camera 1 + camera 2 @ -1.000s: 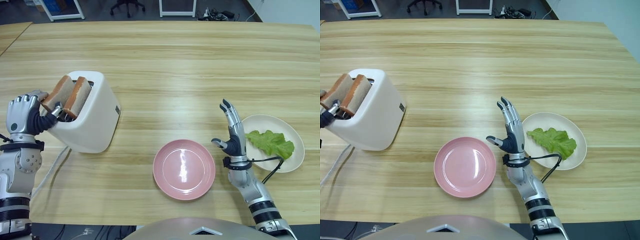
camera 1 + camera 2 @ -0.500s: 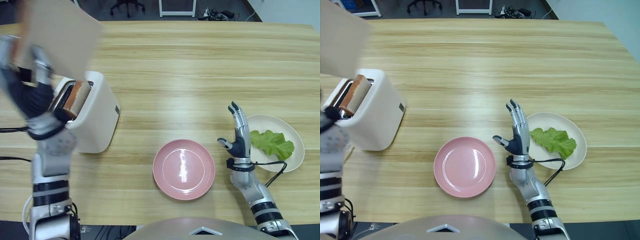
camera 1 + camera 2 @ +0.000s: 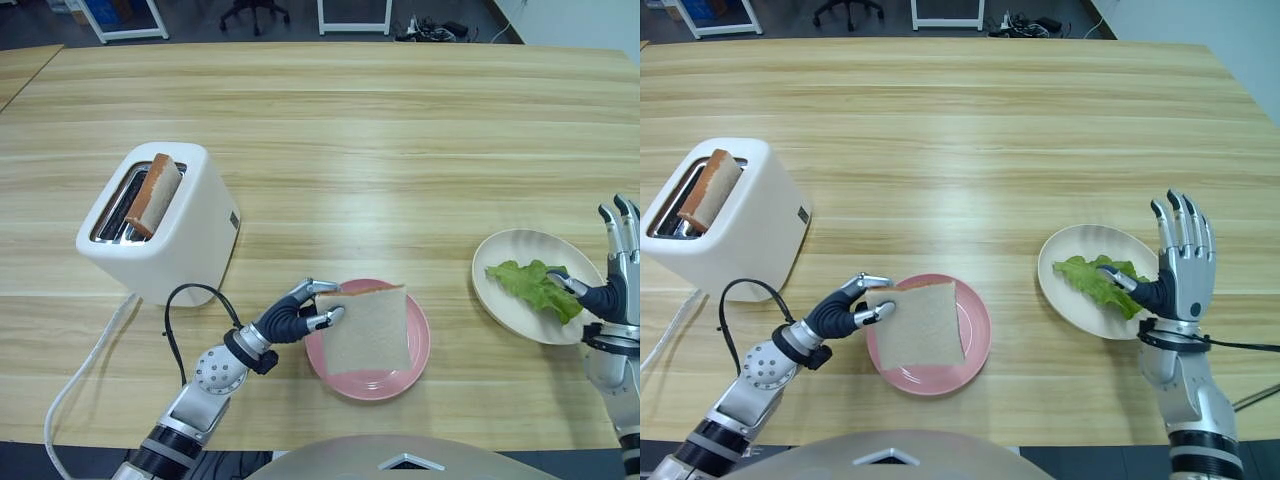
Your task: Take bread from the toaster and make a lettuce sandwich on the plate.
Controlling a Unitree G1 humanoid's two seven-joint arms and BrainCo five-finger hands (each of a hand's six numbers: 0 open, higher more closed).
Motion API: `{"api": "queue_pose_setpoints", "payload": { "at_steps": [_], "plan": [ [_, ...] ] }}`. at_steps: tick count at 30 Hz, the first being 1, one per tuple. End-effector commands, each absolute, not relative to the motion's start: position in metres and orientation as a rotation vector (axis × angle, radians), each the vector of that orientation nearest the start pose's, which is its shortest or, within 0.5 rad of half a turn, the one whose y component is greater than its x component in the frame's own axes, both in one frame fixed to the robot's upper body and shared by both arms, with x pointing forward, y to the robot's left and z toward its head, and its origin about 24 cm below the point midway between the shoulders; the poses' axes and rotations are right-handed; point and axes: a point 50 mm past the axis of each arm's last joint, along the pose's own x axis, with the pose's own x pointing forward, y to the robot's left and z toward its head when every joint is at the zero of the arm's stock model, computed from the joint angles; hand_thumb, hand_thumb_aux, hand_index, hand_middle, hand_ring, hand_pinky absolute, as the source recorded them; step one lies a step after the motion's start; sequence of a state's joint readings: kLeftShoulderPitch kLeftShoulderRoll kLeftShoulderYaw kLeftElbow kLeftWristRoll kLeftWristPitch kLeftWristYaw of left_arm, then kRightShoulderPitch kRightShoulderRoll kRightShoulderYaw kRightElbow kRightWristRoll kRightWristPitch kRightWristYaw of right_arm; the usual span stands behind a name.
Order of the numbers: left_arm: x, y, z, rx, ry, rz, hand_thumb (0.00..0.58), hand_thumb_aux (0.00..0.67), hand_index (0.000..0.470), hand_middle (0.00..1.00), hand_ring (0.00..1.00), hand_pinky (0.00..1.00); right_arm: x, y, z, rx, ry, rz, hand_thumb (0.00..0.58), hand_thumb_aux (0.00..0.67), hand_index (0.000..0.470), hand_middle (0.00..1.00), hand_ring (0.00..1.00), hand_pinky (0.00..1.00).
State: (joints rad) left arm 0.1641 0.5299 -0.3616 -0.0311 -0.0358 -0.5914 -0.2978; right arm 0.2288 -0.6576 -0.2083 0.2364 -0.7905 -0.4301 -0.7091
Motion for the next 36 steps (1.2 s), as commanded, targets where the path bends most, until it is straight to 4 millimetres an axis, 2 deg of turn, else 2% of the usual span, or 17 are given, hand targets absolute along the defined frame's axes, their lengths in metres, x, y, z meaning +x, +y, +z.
{"api": "queue_pose_setpoints", "payload": {
  "at_steps": [1, 6, 8, 9, 10, 13, 14, 15, 16, 17, 18, 20, 27, 30, 32, 34, 36],
  "plan": [
    [0.185, 0.14, 0.02, 0.557, -0.233, -0.793, 0.58, 0.67, 0.47, 1.0, 1.0, 1.0, 0.178, -0.331, 0.047, -1.531, -0.184, -0.276, 0.0, 0.0, 0.0, 0.0, 0.0, 0.0],
    [0.191, 0.145, 0.01, 0.868, -0.326, -0.753, 0.58, 0.67, 0.47, 1.0, 1.0, 1.0, 0.184, -0.334, 0.025, -1.655, -0.048, -0.149, 0.0, 0.0, 0.0, 0.0, 0.0, 0.0],
    [0.191, 0.147, 0.009, 0.921, -0.353, -0.734, 0.58, 0.67, 0.47, 0.86, 0.86, 0.86, 0.186, -0.337, 0.018, -1.704, 0.0, -0.119, 0.0, 0.0, 0.0, 0.0, 0.0, 0.0],
    [0.191, 0.148, 0.009, 0.948, -0.367, -0.719, 0.48, 0.391, 0.275, 0.01, 0.01, 0.01, 0.186, -0.337, 0.016, -1.721, 0.013, -0.104, 0.0, 0.0, 0.0, 0.0, 0.0, 0.0],
    [0.192, 0.15, 0.01, 0.972, -0.382, -0.704, 0.0, 0.0, 0.0, 0.0, 0.0, 0.0, 0.185, -0.336, 0.015, -1.731, 0.02, -0.09, 0.0, 0.0, 0.0, 0.0, 0.0, 0.0],
    [0.196, 0.155, 0.018, 1.017, -0.431, -0.64, 0.0, 0.0, 0.0, 0.0, 0.0, 0.0, 0.184, -0.333, 0.013, -1.738, 0.036, -0.061, 0.018, 0.011, 0.007, 0.0, 0.0, 0.0],
    [0.197, 0.156, 0.021, 1.025, -0.446, -0.625, 0.0, 0.0, 0.0, 0.0, 0.0, 0.0, 0.184, -0.333, 0.011, -1.738, 0.05, -0.051, 0.148, 0.092, 0.065, 0.0, 0.0, 0.0],
    [0.198, 0.156, 0.024, 1.031, -0.464, -0.611, 0.0, 0.0, 0.0, 0.0, 0.0, 0.0, 0.184, -0.334, 0.009, -1.743, 0.069, -0.043, 0.322, 0.223, 0.157, 0.0, 0.0, 0.0],
    [0.199, 0.157, 0.027, 1.034, -0.481, -0.598, 0.0, 0.0, 0.0, 0.0, 0.0, 0.0, 0.184, -0.336, 0.008, -1.751, 0.084, -0.04, 0.454, 0.357, 0.251, 0.0, 0.0, 0.0],
    [0.199, 0.158, 0.031, 1.036, -0.496, -0.583, 0.0, 0.0, 0.0, 0.0, 0.0, 0.0, 0.183, -0.337, 0.008, -1.759, 0.092, -0.04, 0.509, 0.436, 0.306, 0.0, 0.0, 0.0],
    [0.2, 0.16, 0.034, 1.04, -0.51, -0.563, 0.0, 0.0, 0.0, 0.0, 0.0, 0.0, 0.183, -0.337, 0.009, -1.765, 0.093, -0.041, 0.57, 0.583, 0.409, 0.0, 0.0, 0.0],
    [0.202, 0.163, 0.039, 1.048, -0.528, -0.531, 0.0, 0.0, 0.0, 0.0, 0.0, 0.0, 0.183, -0.337, 0.012, -1.774, 0.083, -0.043, 0.58, 0.67, 0.47, 0.0, 0.0, 0.0],
    [0.206, 0.175, 0.053, 1.053, -0.564, -0.406, 0.0, 0.0, 0.0, 0.0, 0.0, 0.0, 0.188, -0.329, 0.021, -1.794, 0.023, -0.055, 0.58, 0.67, 0.47, 0.0, 0.0, 0.0],
    [0.209, 0.177, 0.063, 1.021, -0.633, -0.323, 0.0, 0.0, 0.0, 0.0, 0.0, 0.0, 0.194, -0.32, 0.034, -1.806, -0.111, -0.115, 0.58, 0.67, 0.47, 0.0, 0.0, 0.0],
    [0.21, 0.177, 0.073, 0.989, -0.712, -0.254, 0.0, 0.0, 0.0, 0.0, 0.0, 0.0, 0.201, -0.298, 0.052, -1.721, -0.305, -0.165, 0.58, 0.67, 0.47, 0.0, 0.0, 0.0],
    [0.211, 0.181, 0.085, 0.959, -0.793, -0.164, 0.0, 0.0, 0.0, 0.0, 0.0, 0.0, 0.21, -0.257, 0.075, -1.532, -0.566, -0.151, 0.58, 0.67, 0.47, 0.0, 0.0, 0.0],
    [0.213, 0.189, 0.095, 0.943, -0.837, -0.052, 0.0, 0.0, 0.0, 0.0, 0.0, 0.0, 0.214, -0.215, 0.087, -1.351, -0.778, -0.035, 0.58, 0.67, 0.47, 0.0, 0.0, 0.0]
  ]
}}
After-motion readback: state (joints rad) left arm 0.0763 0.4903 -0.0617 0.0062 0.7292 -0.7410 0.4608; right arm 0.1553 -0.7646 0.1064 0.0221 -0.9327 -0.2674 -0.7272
